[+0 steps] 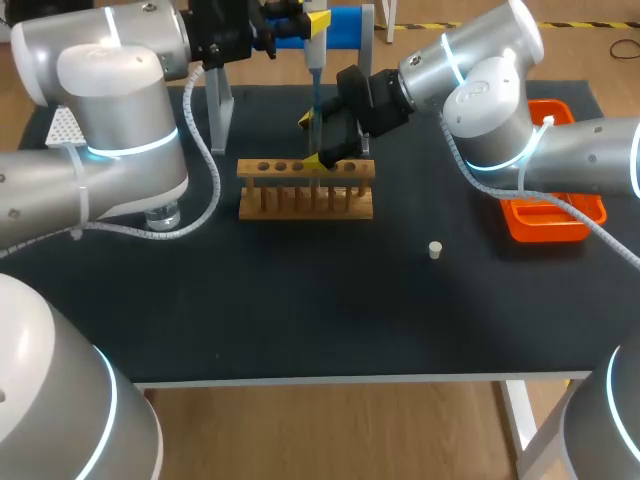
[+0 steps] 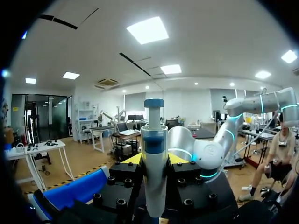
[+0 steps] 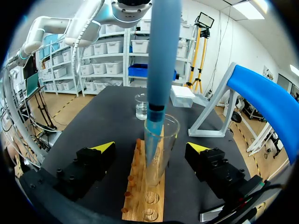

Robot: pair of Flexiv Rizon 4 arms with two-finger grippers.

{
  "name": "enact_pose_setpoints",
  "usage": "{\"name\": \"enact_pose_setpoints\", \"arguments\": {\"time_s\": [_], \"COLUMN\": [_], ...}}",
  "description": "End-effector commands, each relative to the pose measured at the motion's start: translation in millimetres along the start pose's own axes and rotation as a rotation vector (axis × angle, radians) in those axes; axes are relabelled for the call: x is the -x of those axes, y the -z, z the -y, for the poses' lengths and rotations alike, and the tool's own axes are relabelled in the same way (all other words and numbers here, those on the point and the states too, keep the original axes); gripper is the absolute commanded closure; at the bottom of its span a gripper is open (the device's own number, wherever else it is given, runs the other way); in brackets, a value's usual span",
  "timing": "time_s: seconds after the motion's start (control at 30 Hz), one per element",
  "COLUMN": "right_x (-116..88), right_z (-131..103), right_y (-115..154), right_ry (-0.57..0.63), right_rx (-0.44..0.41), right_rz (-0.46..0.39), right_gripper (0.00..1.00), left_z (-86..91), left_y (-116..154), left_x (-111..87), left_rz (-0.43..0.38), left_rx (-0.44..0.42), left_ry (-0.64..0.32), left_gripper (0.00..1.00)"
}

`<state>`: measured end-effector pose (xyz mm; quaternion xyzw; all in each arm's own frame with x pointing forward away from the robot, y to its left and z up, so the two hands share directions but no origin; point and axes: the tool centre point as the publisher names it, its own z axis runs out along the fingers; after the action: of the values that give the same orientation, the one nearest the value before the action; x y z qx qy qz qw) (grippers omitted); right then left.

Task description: Invert the test tube, pick up the pipette, mount the tip to pipette, aspirate from beaker and dispense into the tube, eject the tip, return the pipette, and cap with the stopper.

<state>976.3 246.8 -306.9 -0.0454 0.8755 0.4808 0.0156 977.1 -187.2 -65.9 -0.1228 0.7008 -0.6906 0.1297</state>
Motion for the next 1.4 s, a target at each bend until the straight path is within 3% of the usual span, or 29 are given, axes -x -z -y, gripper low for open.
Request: {"name": "enact_pose_setpoints", "arguments": {"time_s": [0.03, 1.4], "right_x": [0.6, 0.6], "right_z": [-0.2, -0.2], "right_y": [0.8, 0.8], "right_ry": [0.000, 0.000], "right_rx": [-0.002, -0.002], "right_rz": [-0.003, -0.003], "right_gripper": [0.00, 0.00], "left_z": [-3.1, -10.6], "left_y": [-2.5, -2.0], "left_x": [0.8, 1.2], "left_rz": [0.003, 0.014], "left_rx": [-0.010, 0.000], "left_ry": [0.000, 0.013], "left_gripper": [1.00, 1.00]}}
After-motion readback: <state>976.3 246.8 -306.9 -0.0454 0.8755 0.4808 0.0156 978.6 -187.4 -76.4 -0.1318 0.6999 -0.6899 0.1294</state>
